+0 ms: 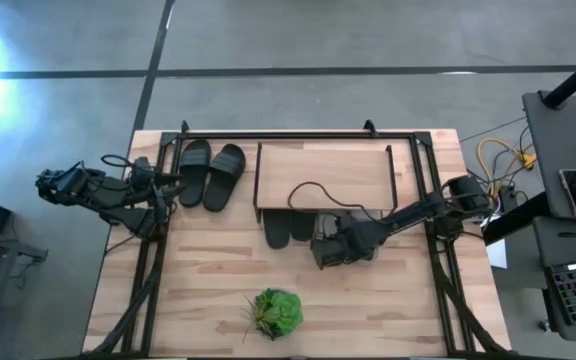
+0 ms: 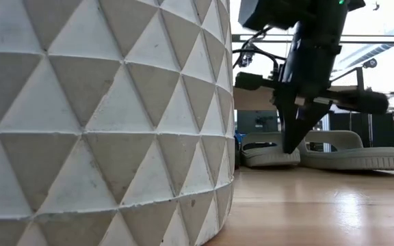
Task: Pick and place slides into the shelf
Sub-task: Adjust the black and gray slides under the shelf
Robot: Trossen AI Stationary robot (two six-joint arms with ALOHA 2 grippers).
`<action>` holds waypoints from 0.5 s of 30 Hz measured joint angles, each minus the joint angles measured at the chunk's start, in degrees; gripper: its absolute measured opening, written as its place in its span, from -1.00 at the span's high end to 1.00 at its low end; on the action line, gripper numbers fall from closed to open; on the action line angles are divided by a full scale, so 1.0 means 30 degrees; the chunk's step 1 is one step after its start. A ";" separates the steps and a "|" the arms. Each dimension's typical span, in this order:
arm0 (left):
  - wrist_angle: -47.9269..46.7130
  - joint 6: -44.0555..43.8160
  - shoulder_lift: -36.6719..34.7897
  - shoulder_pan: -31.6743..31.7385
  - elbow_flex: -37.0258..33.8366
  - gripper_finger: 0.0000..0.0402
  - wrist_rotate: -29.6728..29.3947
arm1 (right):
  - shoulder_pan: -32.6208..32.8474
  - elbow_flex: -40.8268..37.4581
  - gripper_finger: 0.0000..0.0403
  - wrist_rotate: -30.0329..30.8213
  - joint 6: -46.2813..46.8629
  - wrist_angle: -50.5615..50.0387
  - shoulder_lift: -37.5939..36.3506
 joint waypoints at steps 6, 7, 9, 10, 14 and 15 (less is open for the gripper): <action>-0.0003 0.0007 -0.0001 0.0001 0.0000 0.25 -0.0018 | 0.1632 0.1298 0.96 0.0217 0.1652 -0.0967 -0.0030; -0.0003 0.0007 0.0006 0.0006 0.0000 0.25 -0.0019 | 0.1992 0.1552 0.96 0.0399 0.2110 -0.1454 -0.0030; -0.0003 0.0015 0.0006 0.0003 0.0000 0.25 -0.0023 | 0.2842 0.2164 0.96 0.0819 0.3525 -0.2986 -0.0030; -0.0003 0.0015 0.0009 0.0003 0.0000 0.25 -0.0029 | 0.3266 0.2489 0.96 0.1021 0.4237 -0.3844 -0.0032; -0.0003 0.0015 0.0065 0.0001 0.0000 0.25 -0.0047 | 0.4655 0.3534 0.96 0.0707 0.5373 -0.6068 -0.0037; -0.0003 0.0015 0.0070 0.0000 0.0000 0.25 -0.0054 | 0.4946 0.3719 0.96 0.0387 0.5422 -0.6281 -0.0046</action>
